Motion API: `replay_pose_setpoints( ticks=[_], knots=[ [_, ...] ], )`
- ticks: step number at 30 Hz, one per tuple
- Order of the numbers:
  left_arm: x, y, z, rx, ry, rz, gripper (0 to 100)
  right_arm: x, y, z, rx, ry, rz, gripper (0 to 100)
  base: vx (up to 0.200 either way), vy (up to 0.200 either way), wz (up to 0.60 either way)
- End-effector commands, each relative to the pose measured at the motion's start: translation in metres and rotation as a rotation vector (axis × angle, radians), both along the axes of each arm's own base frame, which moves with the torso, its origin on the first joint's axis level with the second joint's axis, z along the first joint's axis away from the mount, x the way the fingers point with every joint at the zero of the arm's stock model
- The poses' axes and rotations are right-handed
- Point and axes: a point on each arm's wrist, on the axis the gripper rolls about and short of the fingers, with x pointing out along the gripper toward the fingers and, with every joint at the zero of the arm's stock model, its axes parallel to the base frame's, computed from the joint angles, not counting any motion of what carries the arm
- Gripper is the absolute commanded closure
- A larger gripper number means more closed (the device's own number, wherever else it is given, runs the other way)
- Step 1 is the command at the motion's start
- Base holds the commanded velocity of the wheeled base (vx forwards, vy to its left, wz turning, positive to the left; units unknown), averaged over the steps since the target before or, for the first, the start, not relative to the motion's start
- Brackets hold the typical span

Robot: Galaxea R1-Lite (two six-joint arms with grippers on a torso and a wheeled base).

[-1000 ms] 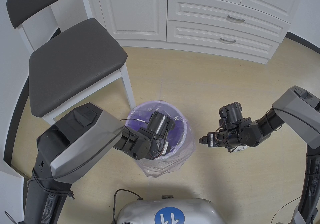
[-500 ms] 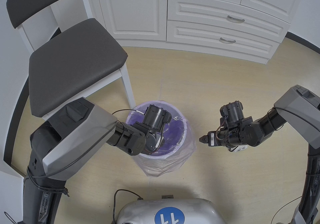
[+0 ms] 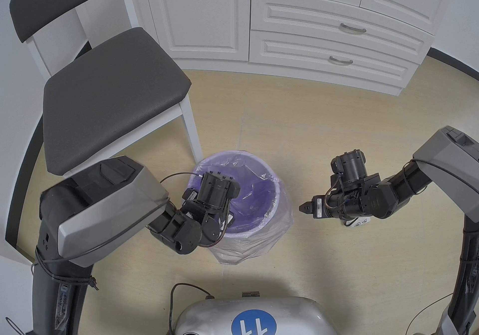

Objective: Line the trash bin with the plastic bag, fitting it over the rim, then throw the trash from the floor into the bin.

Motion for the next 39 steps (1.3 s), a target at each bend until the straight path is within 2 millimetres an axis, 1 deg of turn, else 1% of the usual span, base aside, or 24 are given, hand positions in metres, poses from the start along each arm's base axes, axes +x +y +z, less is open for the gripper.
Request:
replay_pose_setpoints(
  ticks=[1, 5, 13, 18, 20, 22, 30, 34, 37, 39],
  knots=[
    [-0.017, 0.010, -0.001, 0.035, -0.002, -0.029, 0, -0.005, -0.001, 0.004, -0.011, -0.006, 0.014, 0, 0.000, 0.000, 0.00],
    [-0.026, 0.013, -0.003, 0.042, -0.006, -0.044, 0, -0.005, 0.000, 0.001, -0.016, 0.001, 0.019, 0, 0.000, 0.000, 0.00],
    [-0.027, 0.015, -0.002, 0.013, -0.025, -0.057, 0, -0.005, -0.001, 0.001, -0.018, 0.003, 0.017, 0, 0.000, 0.000, 0.00],
    [-0.013, 0.012, 0.009, -0.014, -0.075, -0.044, 0, -0.005, -0.001, 0.001, -0.018, 0.003, 0.017, 0, 0.000, 0.000, 0.00],
    [-0.011, 0.011, 0.011, -0.017, -0.080, -0.042, 0, -0.005, -0.001, 0.001, -0.019, 0.005, 0.017, 0, 0.000, 0.000, 0.00],
    [-0.004, 0.006, 0.016, -0.028, -0.106, -0.044, 0, -0.005, -0.001, 0.001, -0.018, 0.003, 0.017, 0, 0.000, 0.000, 0.00],
    [0.016, -0.012, 0.010, -0.017, -0.123, -0.064, 0, -0.003, -0.002, 0.002, -0.014, -0.004, 0.012, 0, 0.000, 0.000, 0.00],
    [0.030, -0.022, 0.007, -0.028, -0.142, -0.061, 0, -0.002, -0.006, 0.005, -0.011, -0.012, 0.001, 0, 0.000, 0.000, 0.00],
    [0.038, -0.027, 0.001, -0.025, -0.136, -0.057, 0, -0.001, -0.008, 0.008, -0.008, -0.021, -0.004, 0, 0.000, 0.000, 0.00],
    [0.039, -0.027, -0.001, -0.024, -0.135, -0.057, 0, -0.001, -0.009, 0.008, -0.008, -0.021, -0.005, 0, 0.000, 0.000, 0.00]
  ],
)
